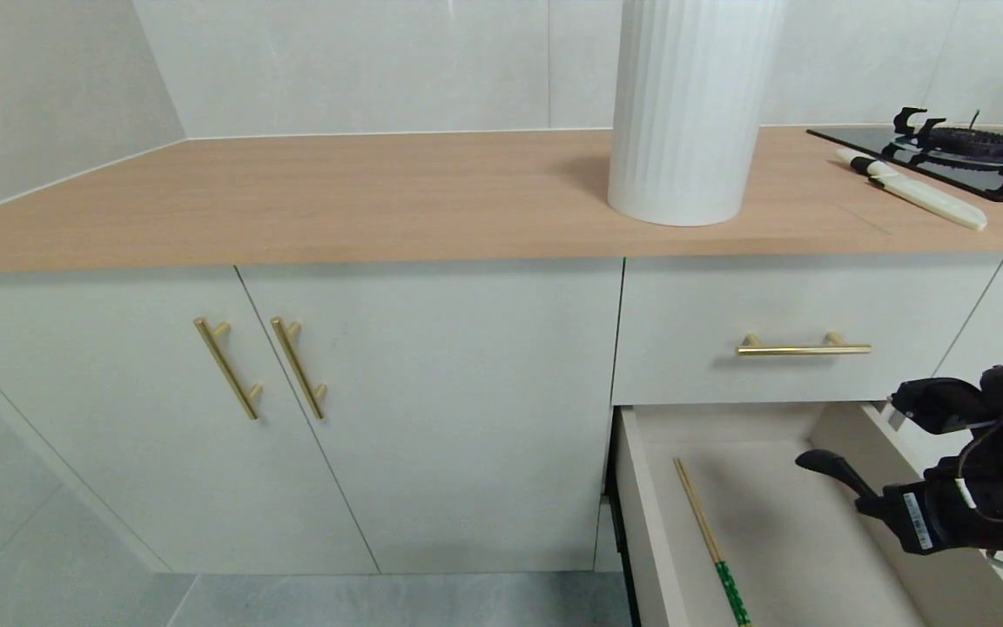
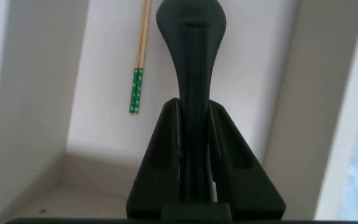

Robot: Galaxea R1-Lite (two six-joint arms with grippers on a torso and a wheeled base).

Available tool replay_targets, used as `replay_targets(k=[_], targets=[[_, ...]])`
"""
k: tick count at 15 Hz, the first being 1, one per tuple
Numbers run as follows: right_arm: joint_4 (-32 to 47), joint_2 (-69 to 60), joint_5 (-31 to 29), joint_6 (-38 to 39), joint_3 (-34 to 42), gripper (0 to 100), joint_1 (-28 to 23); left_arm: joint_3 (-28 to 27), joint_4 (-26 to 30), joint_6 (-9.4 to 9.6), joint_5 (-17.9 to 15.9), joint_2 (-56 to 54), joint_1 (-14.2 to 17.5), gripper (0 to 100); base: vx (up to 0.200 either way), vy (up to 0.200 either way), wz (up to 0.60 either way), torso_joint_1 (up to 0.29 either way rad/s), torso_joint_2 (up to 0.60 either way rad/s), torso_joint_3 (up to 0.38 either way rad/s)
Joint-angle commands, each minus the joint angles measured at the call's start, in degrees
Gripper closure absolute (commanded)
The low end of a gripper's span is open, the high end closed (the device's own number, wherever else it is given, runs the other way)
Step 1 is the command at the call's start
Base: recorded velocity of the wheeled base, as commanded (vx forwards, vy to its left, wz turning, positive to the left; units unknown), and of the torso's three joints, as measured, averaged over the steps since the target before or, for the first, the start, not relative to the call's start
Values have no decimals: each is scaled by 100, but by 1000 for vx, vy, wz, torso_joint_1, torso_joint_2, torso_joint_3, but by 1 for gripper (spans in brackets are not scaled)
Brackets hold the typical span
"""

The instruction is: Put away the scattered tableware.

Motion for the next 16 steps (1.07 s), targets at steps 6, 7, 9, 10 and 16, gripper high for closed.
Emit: replay_targets(k=[6,7,9,10,16], targets=[[-1344,2403,-51,875,-135,100,65,0,-4,-3,10,8,2,0,0,0,0,0,0,0],[-1476,2562,-60,893,-135,100,65,0,-4,-3,10,8,2,0,0,0,0,0,0,0],[-1986,3098,-209,911,-100,100,91,0,-4,-3,2,8,2,0,0,0,0,0,0,0],[-2196,3247,-253,928,-91,100,100,0,-4,-3,10,8,2,0,0,0,0,0,0,0],[-3559,4082,-737,928,164,100,135,0,-4,-3,2,8,2,0,0,0,0,0,0,0]])
